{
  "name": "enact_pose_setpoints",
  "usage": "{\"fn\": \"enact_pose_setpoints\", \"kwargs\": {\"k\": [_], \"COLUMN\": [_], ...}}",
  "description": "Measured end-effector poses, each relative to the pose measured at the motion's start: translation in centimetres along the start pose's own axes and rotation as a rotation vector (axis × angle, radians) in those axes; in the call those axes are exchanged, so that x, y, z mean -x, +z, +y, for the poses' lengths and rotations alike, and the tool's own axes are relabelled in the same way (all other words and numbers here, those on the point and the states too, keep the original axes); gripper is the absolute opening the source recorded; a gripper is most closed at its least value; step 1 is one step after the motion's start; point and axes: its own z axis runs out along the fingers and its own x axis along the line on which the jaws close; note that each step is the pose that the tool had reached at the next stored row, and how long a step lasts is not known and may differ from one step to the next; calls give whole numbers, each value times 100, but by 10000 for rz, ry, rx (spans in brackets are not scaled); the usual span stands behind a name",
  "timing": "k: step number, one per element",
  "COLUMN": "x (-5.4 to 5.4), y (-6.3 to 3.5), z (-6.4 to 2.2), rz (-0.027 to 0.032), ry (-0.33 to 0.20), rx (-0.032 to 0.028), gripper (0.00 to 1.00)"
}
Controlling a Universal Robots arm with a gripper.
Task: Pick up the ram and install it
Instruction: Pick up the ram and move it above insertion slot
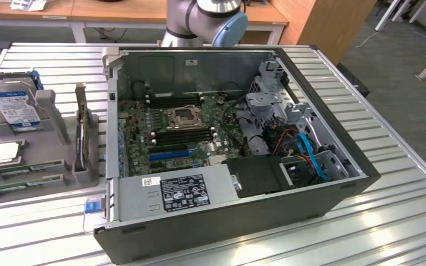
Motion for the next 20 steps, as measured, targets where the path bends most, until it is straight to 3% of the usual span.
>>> {"fn": "enact_pose_setpoints", "kwargs": {"k": [20], "x": [-6], "y": [241], "z": [-11], "rz": [1], "ry": [0], "rx": [1], "gripper": [35]}}
